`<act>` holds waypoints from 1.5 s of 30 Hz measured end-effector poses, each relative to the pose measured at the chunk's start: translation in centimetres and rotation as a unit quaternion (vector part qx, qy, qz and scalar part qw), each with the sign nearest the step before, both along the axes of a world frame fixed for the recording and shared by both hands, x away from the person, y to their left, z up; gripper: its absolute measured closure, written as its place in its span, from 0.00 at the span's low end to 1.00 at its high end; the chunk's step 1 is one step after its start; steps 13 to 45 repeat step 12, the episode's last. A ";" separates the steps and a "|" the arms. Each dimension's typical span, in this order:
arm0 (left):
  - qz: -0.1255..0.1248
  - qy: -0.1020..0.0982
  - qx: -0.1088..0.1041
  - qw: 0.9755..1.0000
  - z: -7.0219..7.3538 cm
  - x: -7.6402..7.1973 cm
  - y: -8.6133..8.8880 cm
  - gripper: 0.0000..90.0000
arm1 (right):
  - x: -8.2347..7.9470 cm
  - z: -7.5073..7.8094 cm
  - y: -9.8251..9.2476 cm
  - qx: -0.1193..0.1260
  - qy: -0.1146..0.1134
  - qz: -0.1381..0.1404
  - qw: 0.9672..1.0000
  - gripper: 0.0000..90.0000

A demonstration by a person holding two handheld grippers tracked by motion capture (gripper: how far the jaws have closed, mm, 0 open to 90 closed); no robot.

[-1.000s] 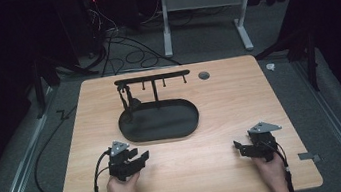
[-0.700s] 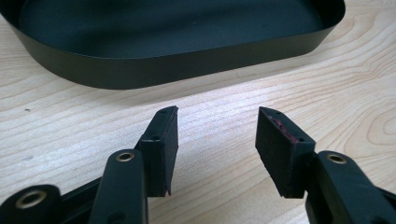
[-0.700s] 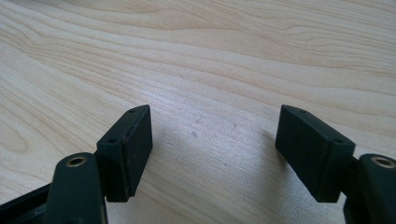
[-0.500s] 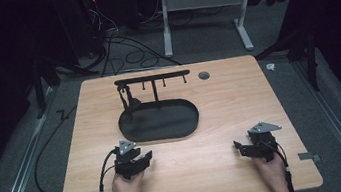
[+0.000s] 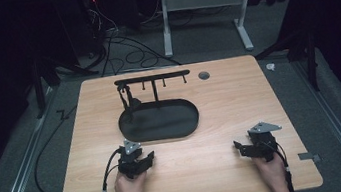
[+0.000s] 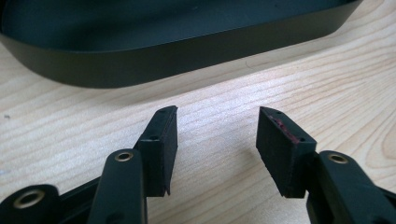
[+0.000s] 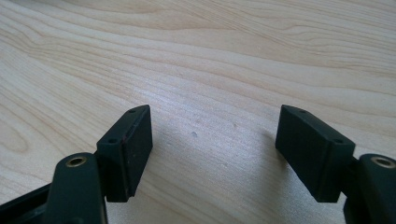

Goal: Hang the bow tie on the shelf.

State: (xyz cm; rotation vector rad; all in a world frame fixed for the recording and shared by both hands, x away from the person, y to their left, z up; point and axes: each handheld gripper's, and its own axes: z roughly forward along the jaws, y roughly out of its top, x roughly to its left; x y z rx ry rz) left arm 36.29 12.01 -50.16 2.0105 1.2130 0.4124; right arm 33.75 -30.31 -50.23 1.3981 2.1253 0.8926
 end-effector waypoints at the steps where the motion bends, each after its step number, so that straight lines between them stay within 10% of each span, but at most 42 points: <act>1: 0.000 -0.002 0.002 1.000 0.0 -0.1 -0.1 0.54 | 0.0 0.0 0.0 0.000 0.000 0.000 1.000 0.32; 10: -0.003 -0.034 0.028 0.999 -0.5 -0.7 -0.6 0.50 | 0.0 0.0 0.0 0.000 0.001 -0.001 1.000 0.32; 45: -0.002 -0.032 0.026 0.999 -0.5 -0.7 -0.6 0.49 | 0.0 0.0 0.0 0.000 0.001 -0.001 1.000 0.32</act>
